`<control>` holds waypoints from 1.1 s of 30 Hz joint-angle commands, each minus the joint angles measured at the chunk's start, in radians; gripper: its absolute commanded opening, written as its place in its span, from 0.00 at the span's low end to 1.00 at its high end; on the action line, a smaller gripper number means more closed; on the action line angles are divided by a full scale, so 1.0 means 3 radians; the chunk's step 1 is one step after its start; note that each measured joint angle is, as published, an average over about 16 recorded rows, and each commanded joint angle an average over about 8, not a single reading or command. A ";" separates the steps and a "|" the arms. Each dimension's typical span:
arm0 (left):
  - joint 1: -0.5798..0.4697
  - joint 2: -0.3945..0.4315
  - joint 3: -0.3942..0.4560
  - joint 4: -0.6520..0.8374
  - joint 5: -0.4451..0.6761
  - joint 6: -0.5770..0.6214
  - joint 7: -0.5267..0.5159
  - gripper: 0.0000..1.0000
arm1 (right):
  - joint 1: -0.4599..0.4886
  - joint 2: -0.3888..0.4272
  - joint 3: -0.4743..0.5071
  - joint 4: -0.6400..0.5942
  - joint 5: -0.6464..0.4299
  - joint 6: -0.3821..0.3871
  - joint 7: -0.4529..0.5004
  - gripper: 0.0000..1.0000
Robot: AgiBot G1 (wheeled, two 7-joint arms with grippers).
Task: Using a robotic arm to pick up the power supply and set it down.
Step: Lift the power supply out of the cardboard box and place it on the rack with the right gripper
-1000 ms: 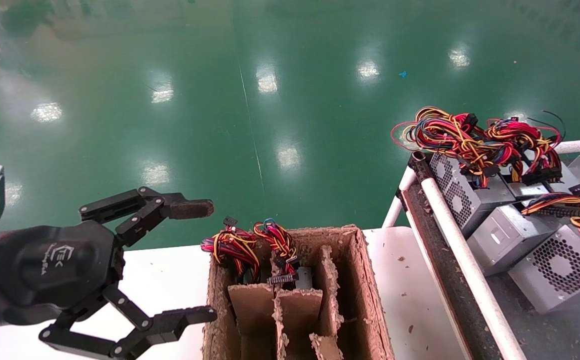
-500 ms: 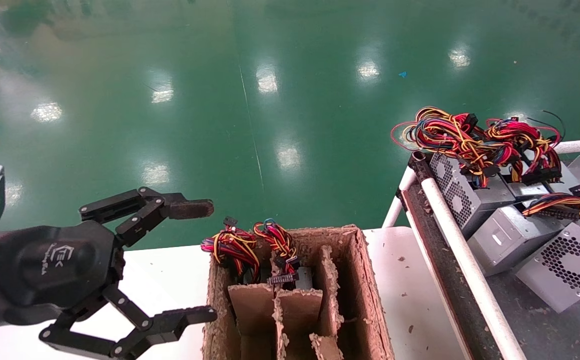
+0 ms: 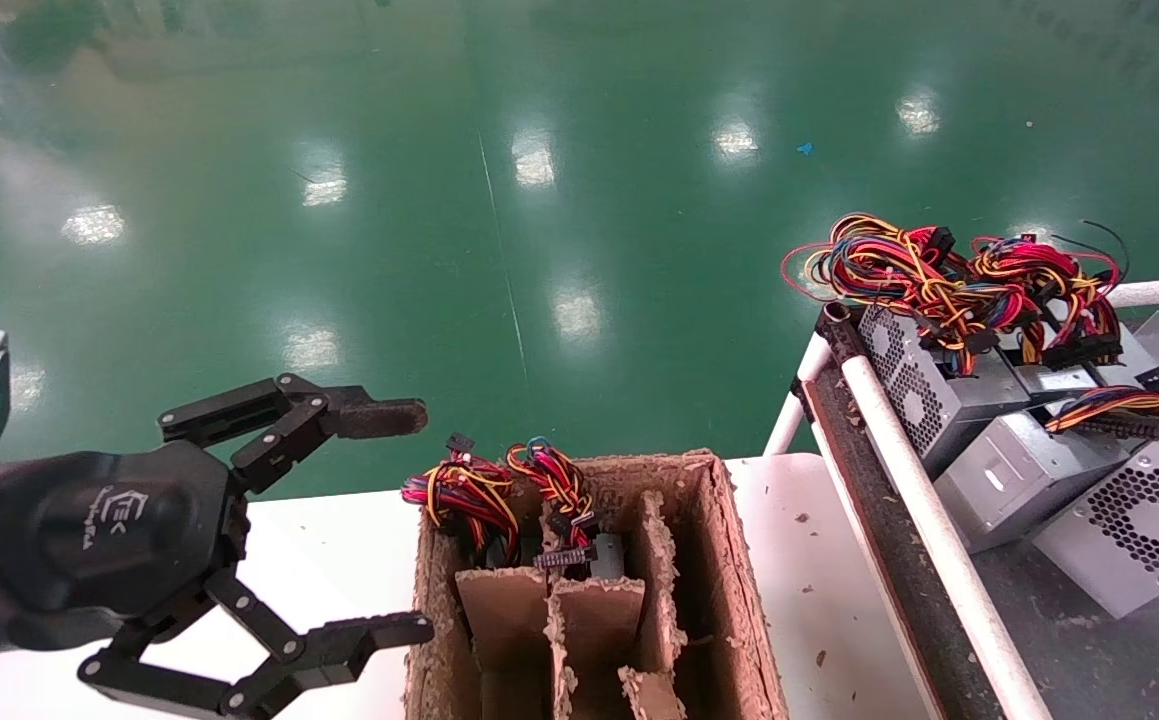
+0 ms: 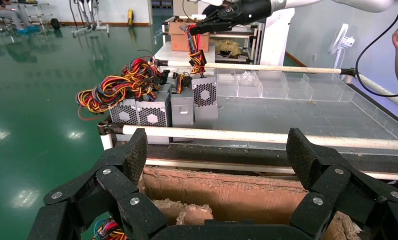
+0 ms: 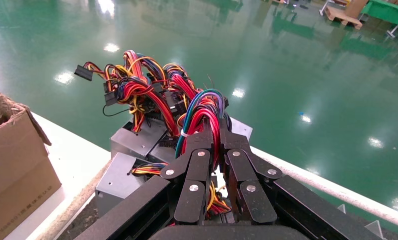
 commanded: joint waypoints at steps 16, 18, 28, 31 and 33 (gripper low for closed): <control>0.0000 0.0000 0.0001 0.0000 0.0000 0.0000 0.0000 1.00 | 0.0177 -0.0012 -0.0107 -0.0109 -0.0201 0.0029 -0.0013 0.00; 0.0000 0.0000 0.0001 0.0000 0.0000 0.0000 0.0000 1.00 | 0.0211 -0.0005 -0.0110 -0.0107 -0.0212 0.0034 -0.0008 0.00; 0.0000 0.0000 0.0001 0.0000 -0.0001 0.0000 0.0000 1.00 | 0.0337 -0.0032 -0.0139 -0.0052 -0.0261 0.0012 0.0026 0.00; 0.0000 0.0000 0.0001 0.0000 -0.0001 0.0000 0.0001 1.00 | 0.0344 -0.0063 -0.0157 -0.0032 -0.0276 -0.0012 0.0036 0.00; 0.0000 0.0000 0.0001 0.0000 -0.0001 0.0000 0.0001 1.00 | 0.0343 -0.0084 -0.0167 -0.0018 -0.0284 -0.0025 0.0041 0.00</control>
